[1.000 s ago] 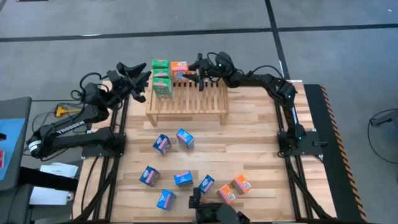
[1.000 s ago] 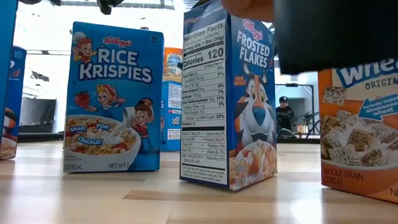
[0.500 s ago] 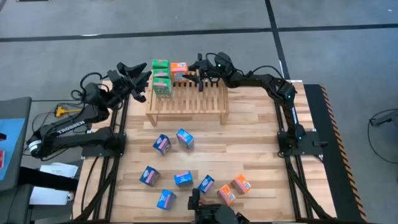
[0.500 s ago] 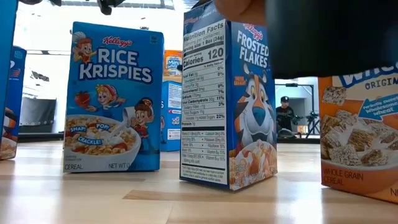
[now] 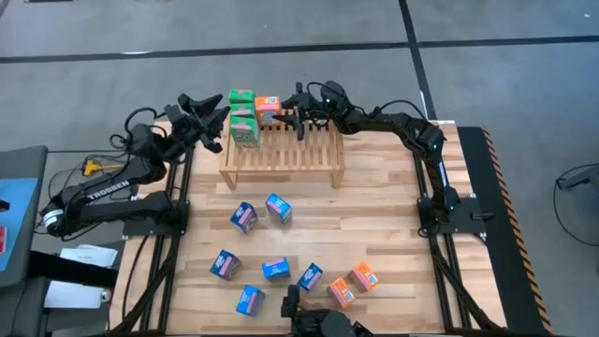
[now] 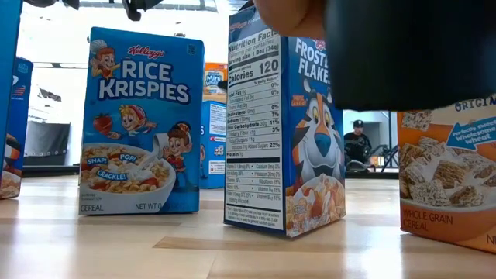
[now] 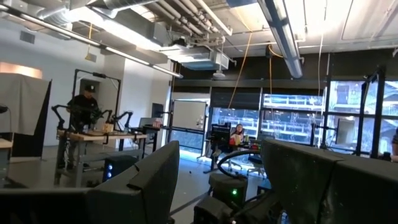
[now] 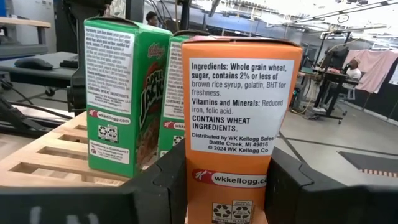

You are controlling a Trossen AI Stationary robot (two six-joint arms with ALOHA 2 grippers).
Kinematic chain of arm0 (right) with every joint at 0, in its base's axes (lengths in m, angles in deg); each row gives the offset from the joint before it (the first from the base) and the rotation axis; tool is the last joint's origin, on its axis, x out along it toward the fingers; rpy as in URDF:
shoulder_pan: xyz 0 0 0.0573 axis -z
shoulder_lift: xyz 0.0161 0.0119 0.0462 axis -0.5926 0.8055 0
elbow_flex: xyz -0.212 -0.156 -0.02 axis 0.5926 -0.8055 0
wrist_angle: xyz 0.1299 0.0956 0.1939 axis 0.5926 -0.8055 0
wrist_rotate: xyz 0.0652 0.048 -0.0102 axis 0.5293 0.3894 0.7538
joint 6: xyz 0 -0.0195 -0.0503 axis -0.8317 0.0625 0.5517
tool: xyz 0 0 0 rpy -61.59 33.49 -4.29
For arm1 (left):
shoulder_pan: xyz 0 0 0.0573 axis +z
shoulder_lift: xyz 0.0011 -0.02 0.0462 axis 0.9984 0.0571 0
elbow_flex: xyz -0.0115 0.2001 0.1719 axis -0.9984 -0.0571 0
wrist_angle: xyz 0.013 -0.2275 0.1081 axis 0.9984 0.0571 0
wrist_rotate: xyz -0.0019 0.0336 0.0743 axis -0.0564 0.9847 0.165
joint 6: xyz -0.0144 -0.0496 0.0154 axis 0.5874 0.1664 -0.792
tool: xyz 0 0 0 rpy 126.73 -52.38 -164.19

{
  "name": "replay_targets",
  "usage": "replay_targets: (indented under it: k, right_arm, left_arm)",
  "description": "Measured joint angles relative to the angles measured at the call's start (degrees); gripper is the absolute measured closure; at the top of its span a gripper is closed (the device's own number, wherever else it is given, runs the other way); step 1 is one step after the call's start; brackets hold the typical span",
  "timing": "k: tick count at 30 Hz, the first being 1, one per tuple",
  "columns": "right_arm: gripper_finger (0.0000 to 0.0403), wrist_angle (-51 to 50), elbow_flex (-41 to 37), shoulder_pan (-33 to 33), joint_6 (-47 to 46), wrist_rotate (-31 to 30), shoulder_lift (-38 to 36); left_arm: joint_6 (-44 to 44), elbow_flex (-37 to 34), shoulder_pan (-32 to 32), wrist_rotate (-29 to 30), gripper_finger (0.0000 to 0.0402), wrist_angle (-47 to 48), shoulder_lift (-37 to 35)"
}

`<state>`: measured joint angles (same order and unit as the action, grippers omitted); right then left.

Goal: Stack cereal on shelf
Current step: Put the top orange cereal box on the shelf

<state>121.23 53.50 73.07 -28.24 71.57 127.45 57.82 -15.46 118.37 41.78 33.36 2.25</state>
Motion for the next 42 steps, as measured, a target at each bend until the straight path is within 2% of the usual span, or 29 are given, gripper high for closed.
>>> replay_targets:
  k: [11, 20, 34, 38, 42]
  right_arm:
    - [0.0231, -0.01, 0.02, 0.2, -0.44, -2.81, 0.0]
    - [0.0206, -0.44, 0.02, 0.57, -4.97, -2.79, 0.0]
    - [0.0164, -7.62, 2.54, 1.36, -4.65, -2.83, -0.07]
    - [0.0158, -9.61, 3.63, 1.36, -0.84, -2.86, -0.07]
    - [0.0157, -11.58, 5.19, 1.82, -2.65, -2.61, -0.05]
  left_arm:
    - [-0.26, 0.0, 0.01, -0.01, 0.0184, 0.0, 0.0]
    - [-0.72, 0.0, -0.01, -0.01, 0.0184, 0.04, 0.0]
    - [-1.15, 0.0, 0.0, -0.01, 0.0184, 0.04, 0.0]
    - [-1.14, 0.0, -0.01, -0.01, 0.0184, 0.07, 0.0]
    - [-1.06, 0.0, -0.01, -0.03, 0.0184, 0.07, 0.0]
